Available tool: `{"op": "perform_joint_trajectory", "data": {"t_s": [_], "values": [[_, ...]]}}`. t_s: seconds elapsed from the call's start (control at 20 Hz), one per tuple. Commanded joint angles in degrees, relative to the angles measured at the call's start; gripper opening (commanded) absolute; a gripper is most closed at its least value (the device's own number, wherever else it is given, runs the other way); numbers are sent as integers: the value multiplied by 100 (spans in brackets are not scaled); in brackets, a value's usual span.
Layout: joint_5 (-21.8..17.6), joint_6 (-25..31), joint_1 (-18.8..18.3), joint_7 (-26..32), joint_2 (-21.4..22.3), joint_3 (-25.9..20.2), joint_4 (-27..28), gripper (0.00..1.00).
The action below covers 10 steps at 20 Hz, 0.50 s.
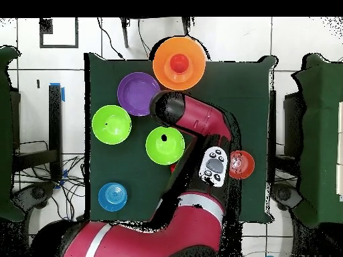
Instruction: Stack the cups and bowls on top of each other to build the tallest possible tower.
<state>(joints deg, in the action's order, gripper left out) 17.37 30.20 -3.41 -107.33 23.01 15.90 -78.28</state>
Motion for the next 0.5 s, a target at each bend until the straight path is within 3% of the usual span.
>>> {"op": "perform_joint_trajectory", "data": {"t_s": [0.05, 0.5], "values": [[-521, -308, -246, 109, -211, -898, -558, 100], [-856, -457, -490, 208, -280, -1045, -516, 100]]}}
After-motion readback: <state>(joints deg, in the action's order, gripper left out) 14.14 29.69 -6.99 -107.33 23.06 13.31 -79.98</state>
